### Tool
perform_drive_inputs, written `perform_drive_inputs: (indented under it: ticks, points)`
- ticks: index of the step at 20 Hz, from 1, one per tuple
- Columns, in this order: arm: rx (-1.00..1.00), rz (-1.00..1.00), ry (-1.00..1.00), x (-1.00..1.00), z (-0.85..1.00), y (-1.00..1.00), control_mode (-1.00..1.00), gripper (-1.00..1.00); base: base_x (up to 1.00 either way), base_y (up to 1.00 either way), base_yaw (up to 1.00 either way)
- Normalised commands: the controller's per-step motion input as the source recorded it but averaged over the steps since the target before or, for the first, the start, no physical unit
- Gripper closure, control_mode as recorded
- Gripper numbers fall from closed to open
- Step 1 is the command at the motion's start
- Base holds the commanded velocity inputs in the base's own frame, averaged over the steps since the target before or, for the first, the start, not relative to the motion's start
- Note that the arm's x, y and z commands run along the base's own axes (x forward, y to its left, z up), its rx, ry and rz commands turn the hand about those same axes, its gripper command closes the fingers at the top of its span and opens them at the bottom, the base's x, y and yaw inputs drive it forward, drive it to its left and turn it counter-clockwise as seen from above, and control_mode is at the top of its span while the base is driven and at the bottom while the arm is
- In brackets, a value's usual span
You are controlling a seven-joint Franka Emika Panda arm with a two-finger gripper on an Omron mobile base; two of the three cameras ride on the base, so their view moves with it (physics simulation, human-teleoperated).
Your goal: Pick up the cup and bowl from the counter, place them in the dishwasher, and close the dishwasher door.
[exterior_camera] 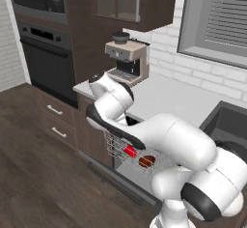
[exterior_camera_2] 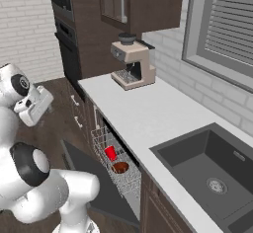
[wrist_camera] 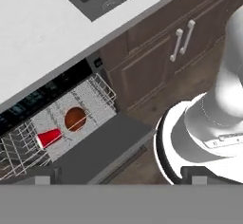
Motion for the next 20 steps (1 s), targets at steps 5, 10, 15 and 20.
perform_drive_inputs:
  ticks: [5, 10, 15, 20]
  points:
    - [-0.22, 0.05, -0.09, -1.0, -0.57, 0.78, -1.0, -1.0, 0.0, 0.0, 0.0]
    - [-0.37, 0.1, -0.11, -0.82, -0.93, 0.94, -1.0, -1.0, 0.0, 0.0, 0.0]
    - [-0.46, 0.07, 0.0, -0.04, -1.0, 0.98, -1.0, -1.0, 0.0, 0.0, 0.0]
    - [-0.45, 0.0, 0.0, 0.19, -1.0, 0.88, -1.0, -1.0, 0.0, 0.0, 0.0]
